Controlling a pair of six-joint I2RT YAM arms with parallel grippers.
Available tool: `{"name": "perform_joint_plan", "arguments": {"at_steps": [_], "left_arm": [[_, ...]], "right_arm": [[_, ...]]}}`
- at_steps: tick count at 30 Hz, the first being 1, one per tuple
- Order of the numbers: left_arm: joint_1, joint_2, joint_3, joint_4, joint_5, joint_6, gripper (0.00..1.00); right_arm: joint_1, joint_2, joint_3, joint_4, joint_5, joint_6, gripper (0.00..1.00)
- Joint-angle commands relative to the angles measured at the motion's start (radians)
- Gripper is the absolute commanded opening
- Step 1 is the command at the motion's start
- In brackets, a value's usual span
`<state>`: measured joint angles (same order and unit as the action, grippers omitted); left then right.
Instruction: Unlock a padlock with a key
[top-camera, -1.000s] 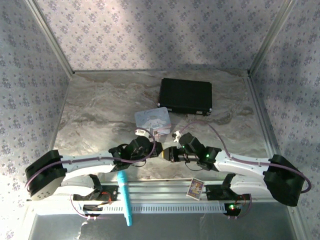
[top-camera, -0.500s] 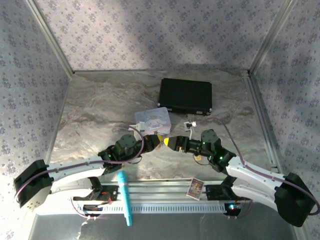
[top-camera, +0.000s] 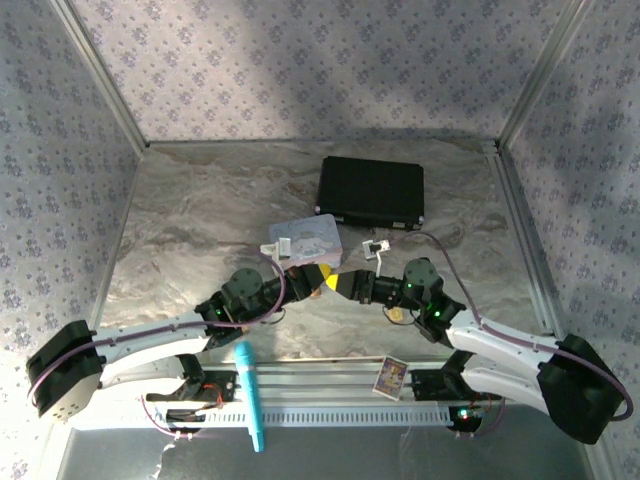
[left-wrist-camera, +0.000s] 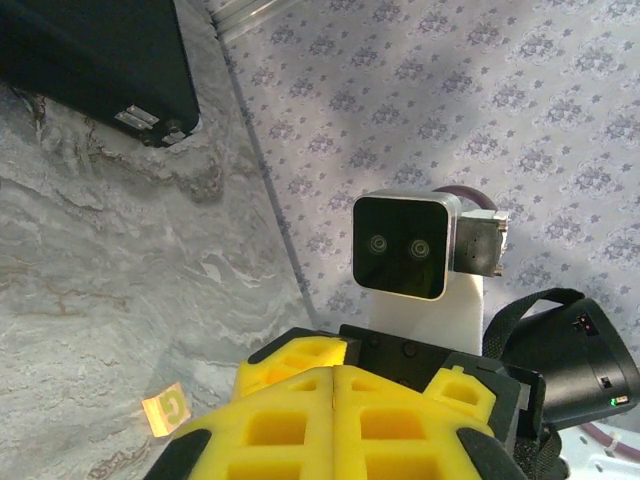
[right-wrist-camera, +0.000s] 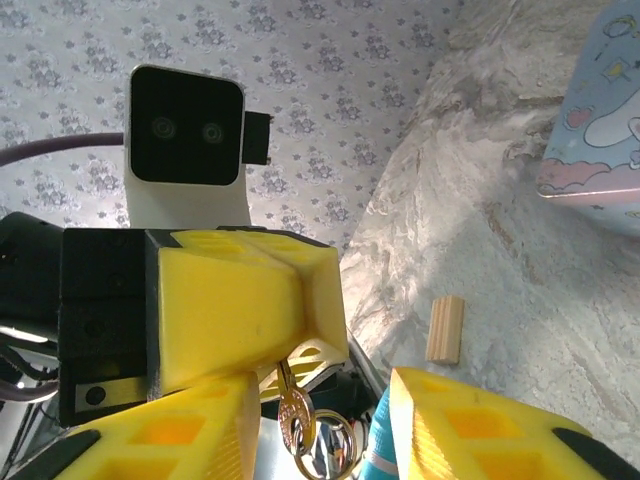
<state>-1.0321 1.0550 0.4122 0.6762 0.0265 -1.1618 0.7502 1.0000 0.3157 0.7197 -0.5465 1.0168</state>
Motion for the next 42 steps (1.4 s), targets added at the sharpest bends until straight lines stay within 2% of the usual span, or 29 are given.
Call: {"name": "perform_joint_plan", "arguments": {"at_steps": [1, 4, 12, 14, 17, 19, 20, 21, 23, 25, 26, 28, 29, 31, 32, 34, 37, 42], "left_arm": [[0.006, -0.010, -0.010, 0.035, 0.011, -0.004, 0.00], [0.006, -0.016, -0.013, 0.023, 0.005, -0.001, 0.00], [0.007, -0.008, -0.016, 0.030, 0.003, 0.001, 0.00], [0.007, -0.009, -0.015, 0.024, 0.002, 0.002, 0.00], [0.007, -0.010, -0.014, 0.002, -0.006, 0.008, 0.00], [0.007, -0.008, -0.016, -0.028, -0.023, 0.016, 0.00], [0.007, -0.007, -0.016, -0.046, -0.036, 0.014, 0.03], [0.007, -0.005, -0.018, -0.057, -0.045, 0.019, 0.12], [0.007, -0.001, -0.021, -0.080, -0.068, 0.019, 0.39], [0.007, -0.012, -0.037, -0.097, -0.114, 0.008, 0.76], [0.007, -0.026, -0.048, -0.110, -0.146, -0.005, 0.87], [0.007, -0.061, -0.061, -0.167, -0.209, -0.017, 0.96], [0.007, -0.080, -0.050, -0.237, -0.239, -0.021, 0.97], [0.007, -0.102, 0.028, -0.527, -0.323, -0.031, 0.97], [0.007, -0.092, 0.079, -0.680, -0.360, -0.038, 0.96], [0.007, -0.051, 0.137, -0.833, -0.405, -0.023, 0.89], [0.010, 0.052, 0.181, -0.863, -0.415, 0.050, 0.80], [0.026, 0.253, 0.241, -0.763, -0.329, 0.133, 0.77]], "right_arm": [[-0.002, 0.003, -0.009, 0.054, -0.015, 0.003, 0.35], [-0.002, 0.001, -0.017, 0.057, -0.021, 0.004, 0.27], [-0.001, 0.000, -0.026, 0.062, -0.022, 0.010, 0.19], [-0.001, -0.004, -0.030, 0.064, -0.023, 0.012, 0.10], [-0.001, -0.010, -0.037, 0.063, -0.016, 0.014, 0.09], [-0.002, -0.014, -0.040, 0.054, -0.012, 0.011, 0.01], [-0.001, -0.017, -0.038, 0.050, -0.012, 0.008, 0.00], [-0.001, -0.016, -0.038, 0.049, -0.010, 0.009, 0.00], [-0.002, -0.018, -0.038, 0.040, -0.009, 0.007, 0.00], [-0.001, -0.030, -0.037, 0.006, -0.002, -0.006, 0.00], [-0.003, -0.040, -0.037, -0.030, 0.013, -0.020, 0.00], [-0.003, -0.072, -0.016, -0.198, 0.071, -0.075, 0.00], [0.001, -0.088, 0.004, -0.301, 0.113, -0.111, 0.00], [0.007, -0.108, 0.040, -0.497, 0.221, -0.175, 0.00], [0.004, -0.108, 0.047, -0.553, 0.255, -0.187, 0.00], [-0.007, -0.097, 0.041, -0.602, 0.296, -0.187, 0.00], [-0.021, -0.060, 0.021, -0.592, 0.293, -0.180, 0.00], [-0.018, -0.013, 0.030, -0.608, 0.313, -0.185, 0.00]]}}
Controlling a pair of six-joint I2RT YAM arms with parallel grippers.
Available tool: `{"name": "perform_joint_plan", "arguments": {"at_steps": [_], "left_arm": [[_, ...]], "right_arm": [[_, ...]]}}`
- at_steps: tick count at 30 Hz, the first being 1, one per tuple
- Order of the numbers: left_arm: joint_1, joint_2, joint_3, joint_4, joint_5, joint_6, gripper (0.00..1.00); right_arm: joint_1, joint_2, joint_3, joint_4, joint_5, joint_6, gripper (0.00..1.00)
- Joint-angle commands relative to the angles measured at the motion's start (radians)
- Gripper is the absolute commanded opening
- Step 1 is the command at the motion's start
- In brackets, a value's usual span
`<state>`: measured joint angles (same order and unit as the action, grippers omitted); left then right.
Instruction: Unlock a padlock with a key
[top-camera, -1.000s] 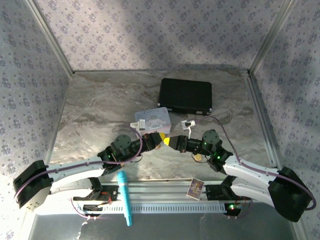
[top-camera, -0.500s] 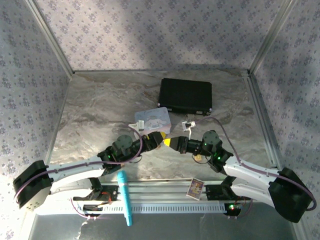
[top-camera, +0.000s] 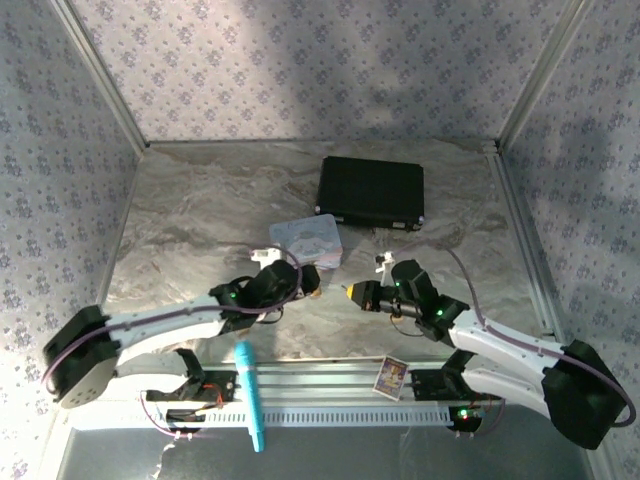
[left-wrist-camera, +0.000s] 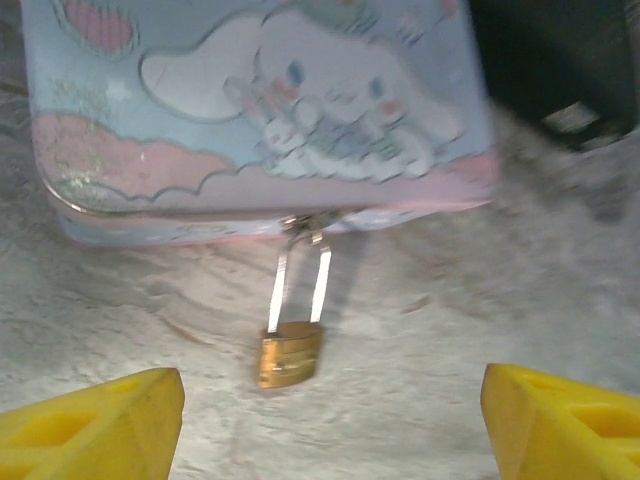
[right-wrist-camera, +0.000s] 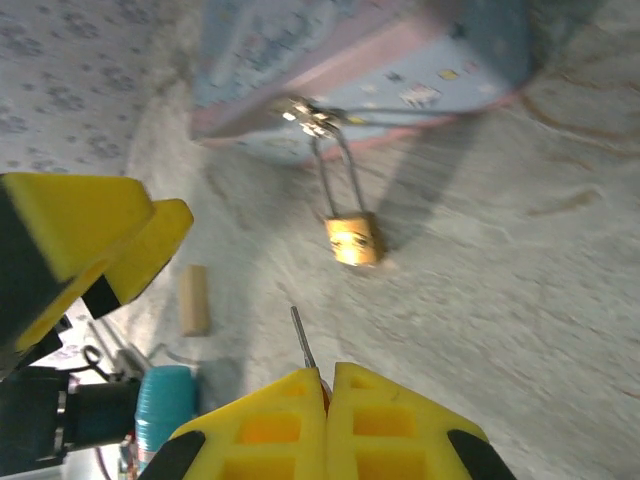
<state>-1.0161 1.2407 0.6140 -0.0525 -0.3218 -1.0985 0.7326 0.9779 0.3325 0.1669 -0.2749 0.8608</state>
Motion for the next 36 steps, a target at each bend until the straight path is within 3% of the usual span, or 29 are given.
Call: {"name": "perform_joint_plan", "arguments": {"at_steps": [1, 11, 22, 27, 32, 36], "left_arm": [[0.010, 0.101, 0.055, -0.022, 0.021, 0.079, 0.76], [0.016, 0.331, 0.145, 0.065, 0.068, 0.070, 0.62], [0.016, 0.367, 0.084, 0.157, 0.076, -0.035, 0.39], [0.013, 0.371, 0.069, 0.171, 0.073, -0.054, 0.38], [0.007, 0.397, 0.103, 0.144, 0.089, -0.052, 0.53], [-0.010, 0.422, 0.125, 0.140, 0.077, -0.074, 0.50]], "right_arm": [[-0.001, 0.009, 0.014, -0.060, 0.046, -0.032, 0.00], [-0.003, 0.030, 0.020, -0.083, 0.051, -0.040, 0.00], [-0.002, 0.133, 0.015, -0.001, 0.044, -0.016, 0.00], [0.007, 0.206, 0.022, 0.072, 0.037, 0.007, 0.00], [0.012, 0.236, 0.031, 0.082, 0.044, 0.013, 0.00], [0.012, 0.242, 0.030, 0.080, 0.052, 0.016, 0.00]]}}
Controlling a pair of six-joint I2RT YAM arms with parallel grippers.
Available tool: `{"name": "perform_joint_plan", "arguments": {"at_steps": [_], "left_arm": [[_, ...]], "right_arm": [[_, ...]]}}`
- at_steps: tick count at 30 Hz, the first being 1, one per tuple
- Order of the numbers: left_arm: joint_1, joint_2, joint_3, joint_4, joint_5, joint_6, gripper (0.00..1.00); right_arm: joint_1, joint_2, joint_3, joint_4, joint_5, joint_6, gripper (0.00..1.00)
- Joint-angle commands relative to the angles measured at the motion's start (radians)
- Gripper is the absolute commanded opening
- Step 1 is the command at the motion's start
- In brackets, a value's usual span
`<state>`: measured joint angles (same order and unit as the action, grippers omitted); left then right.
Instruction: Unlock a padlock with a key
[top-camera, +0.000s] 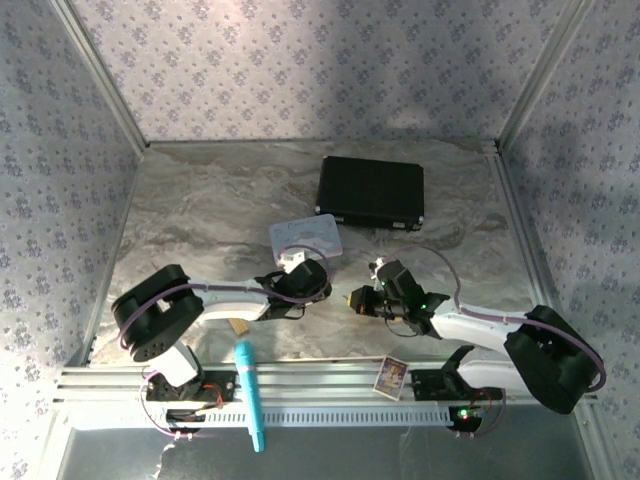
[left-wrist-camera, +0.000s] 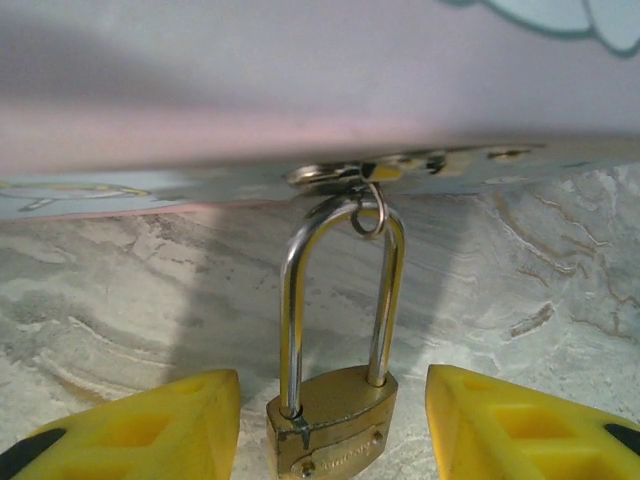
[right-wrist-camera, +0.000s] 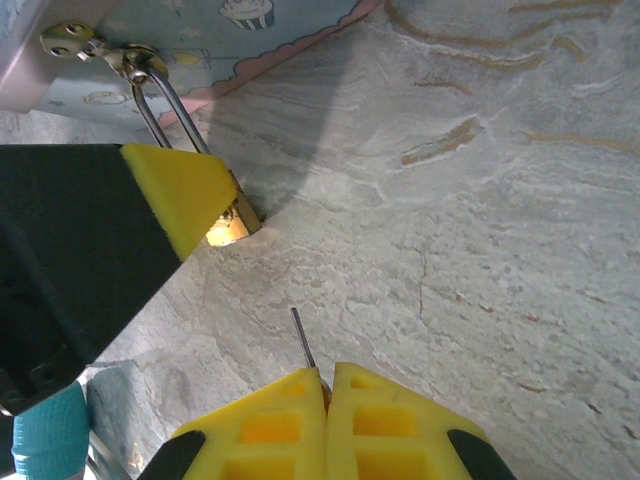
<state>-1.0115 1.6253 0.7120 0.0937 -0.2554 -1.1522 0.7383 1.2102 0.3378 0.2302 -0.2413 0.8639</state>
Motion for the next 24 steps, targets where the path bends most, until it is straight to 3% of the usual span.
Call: {"name": "perform_joint_plan", "arguments": {"at_steps": [1, 6, 18, 24], "left_arm": [[-0.018, 0.041, 0.025, 0.001, -0.001, -0.026, 0.49], [-0.018, 0.050, 0.021, 0.030, 0.016, -0.031, 0.47], [-0.019, 0.151, 0.211, -0.312, 0.019, -0.011, 0.48], [-0.019, 0.170, 0.257, -0.384, 0.033, 0.003, 0.42]], "right_arm": [[0.008, 0.011, 0.023, 0.017, 0.020, 0.016, 0.00], [0.010, 0.021, 0.011, 0.032, 0.021, 0.029, 0.00], [0.022, 0.071, 0.018, 0.034, 0.041, 0.036, 0.00], [0.028, 0.107, 0.024, 0.060, 0.037, 0.039, 0.00]]}}
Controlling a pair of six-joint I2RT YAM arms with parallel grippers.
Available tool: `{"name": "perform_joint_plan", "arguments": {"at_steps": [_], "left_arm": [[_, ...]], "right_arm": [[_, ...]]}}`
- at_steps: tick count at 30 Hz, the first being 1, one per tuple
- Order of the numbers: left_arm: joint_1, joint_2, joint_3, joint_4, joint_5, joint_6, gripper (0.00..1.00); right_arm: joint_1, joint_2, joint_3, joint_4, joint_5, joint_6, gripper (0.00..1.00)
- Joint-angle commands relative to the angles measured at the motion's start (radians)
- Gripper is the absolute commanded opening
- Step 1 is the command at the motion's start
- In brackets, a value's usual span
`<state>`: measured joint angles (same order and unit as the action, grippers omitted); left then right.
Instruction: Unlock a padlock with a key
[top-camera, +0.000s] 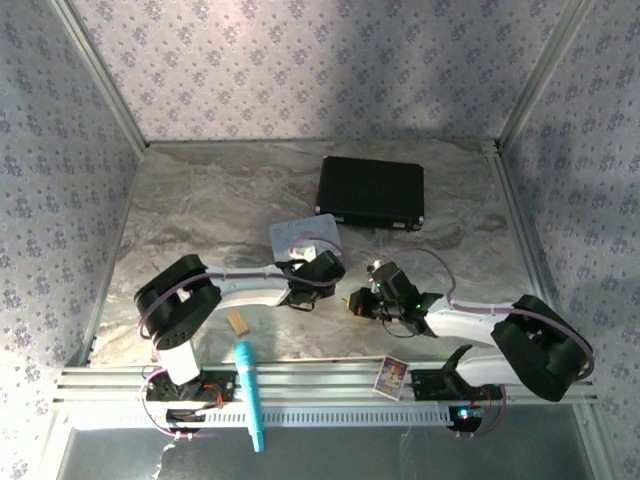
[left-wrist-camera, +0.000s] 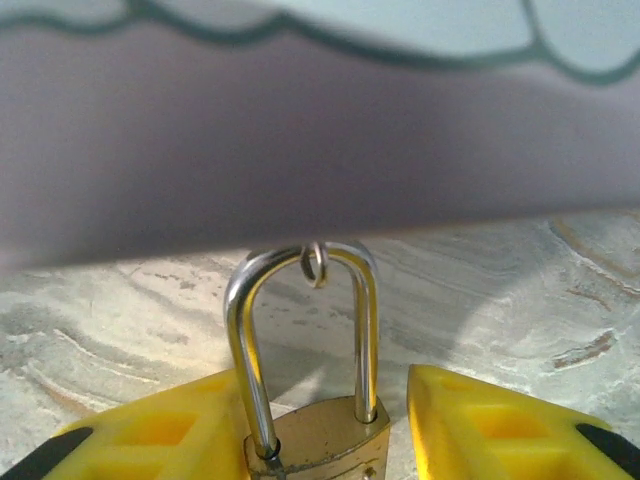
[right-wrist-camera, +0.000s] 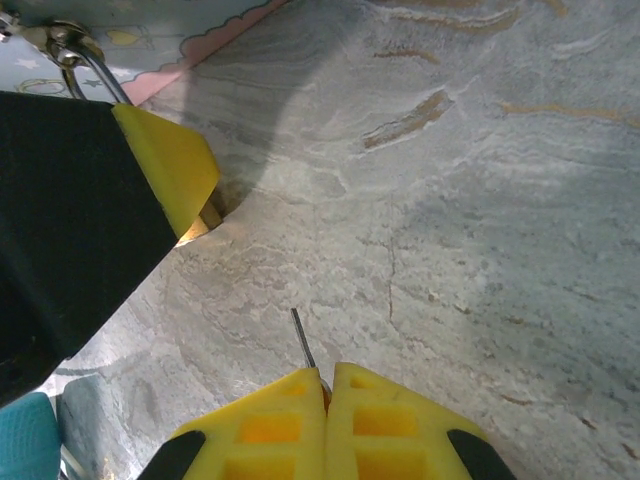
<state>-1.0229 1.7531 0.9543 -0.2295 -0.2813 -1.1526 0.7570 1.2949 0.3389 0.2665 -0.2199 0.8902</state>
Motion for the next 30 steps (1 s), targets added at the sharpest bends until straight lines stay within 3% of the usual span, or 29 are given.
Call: {"name": "perform_joint_plan", "arguments": {"at_steps": [1, 10, 17, 30], "left_arm": [[-0.008, 0.040, 0.015, -0.057, 0.062, 0.004, 0.40], [0.008, 0.019, 0.010, -0.006, 0.101, -0.030, 0.30], [0.040, 0.016, -0.032, 0.083, 0.158, -0.075, 0.24], [0.072, -0.027, -0.103, 0.196, 0.211, -0.209, 0.24]], "right_arm": [[0.011, 0.033, 0.025, 0.034, 0.012, 0.015, 0.00], [0.038, 0.111, -0.009, 0.250, -0.008, 0.086, 0.00], [0.048, 0.175, -0.004, 0.316, -0.011, 0.116, 0.00], [0.051, 0.301, -0.054, 0.553, -0.016, 0.191, 0.00]]}}
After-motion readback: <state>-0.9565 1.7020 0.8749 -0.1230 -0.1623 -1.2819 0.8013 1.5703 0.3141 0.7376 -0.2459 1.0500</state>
